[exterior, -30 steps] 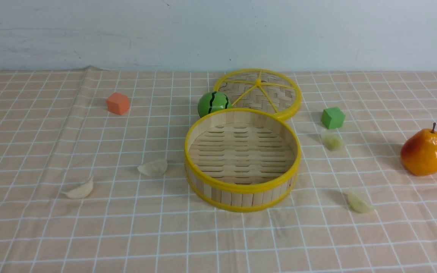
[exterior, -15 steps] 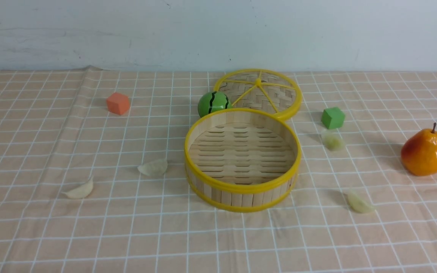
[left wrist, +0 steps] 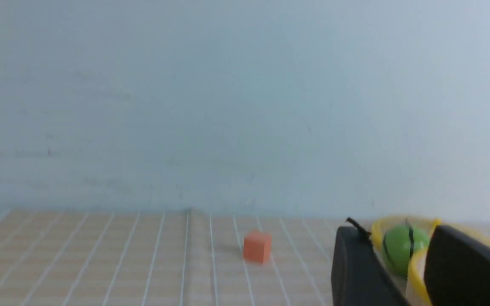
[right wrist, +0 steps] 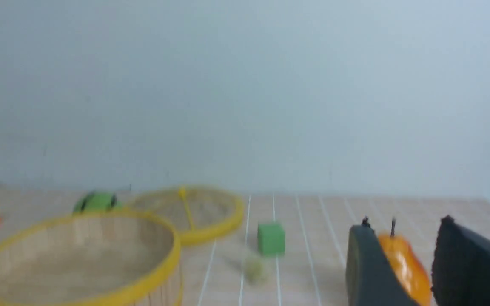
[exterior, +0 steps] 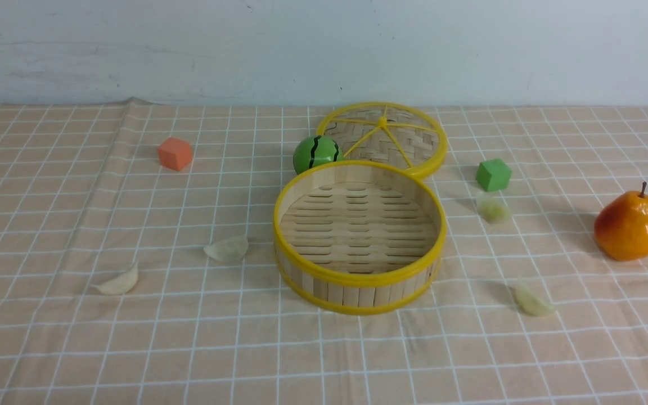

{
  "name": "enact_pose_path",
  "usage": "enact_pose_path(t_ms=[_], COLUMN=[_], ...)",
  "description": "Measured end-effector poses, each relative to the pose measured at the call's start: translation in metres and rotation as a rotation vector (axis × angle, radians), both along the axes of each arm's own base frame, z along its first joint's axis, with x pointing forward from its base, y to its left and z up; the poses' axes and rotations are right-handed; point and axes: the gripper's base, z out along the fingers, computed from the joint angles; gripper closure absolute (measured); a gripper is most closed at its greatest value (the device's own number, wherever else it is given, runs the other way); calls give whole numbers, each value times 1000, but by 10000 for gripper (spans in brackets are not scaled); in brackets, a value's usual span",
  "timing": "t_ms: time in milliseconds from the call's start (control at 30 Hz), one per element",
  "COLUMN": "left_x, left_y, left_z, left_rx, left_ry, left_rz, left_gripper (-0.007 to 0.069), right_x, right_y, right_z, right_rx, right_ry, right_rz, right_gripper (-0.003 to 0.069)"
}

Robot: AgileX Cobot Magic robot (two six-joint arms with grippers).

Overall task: Put the dumplings into the steamer on the table with the brown tablecloth.
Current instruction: 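Reach for and grasp a dumpling on the table with the left gripper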

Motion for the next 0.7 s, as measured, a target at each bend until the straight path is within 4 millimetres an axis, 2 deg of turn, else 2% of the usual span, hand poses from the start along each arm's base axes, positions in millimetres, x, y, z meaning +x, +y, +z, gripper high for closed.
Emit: enact_pose_path(t_ms=[67,100,200,300,367,467,567,633,667,700], left_x=[-3,-3,-8,-12,-16,-17,2,30,38,57], left_y=[1,2,6,9,11,8,4,0,-1,-2], left_z=[9,9,19,26,43,77,104,116,120,119], left_rx=[-67,-77,-283,-431,-526,-517,-420,-337,-317,-299], left_ry=[-96,-105,-217,-307,-338,-293,-151,-5,32,109], left_rz=[-7,-9,-51,-93,-134,-145,-104,-70,-63,-50], left_gripper=[386,386,386,387,417,515,635,638,638,638], right_x=[-3,-3,-7,-7,-2,6,20,36,43,52], right_y=[-2,-2,-5,-5,-4,-3,0,4,5,6], right_z=[8,8,18,20,22,40,60,70,71,71], right_rx=[123,124,343,400,406,397,346,277,258,224], right_ry=[-93,-93,-209,-222,-187,-150,-99,-11,35,101], right_rz=[15,15,72,95,96,93,91,87,83,78], right_gripper=[420,420,420,420,442,522,631,673,676,675])
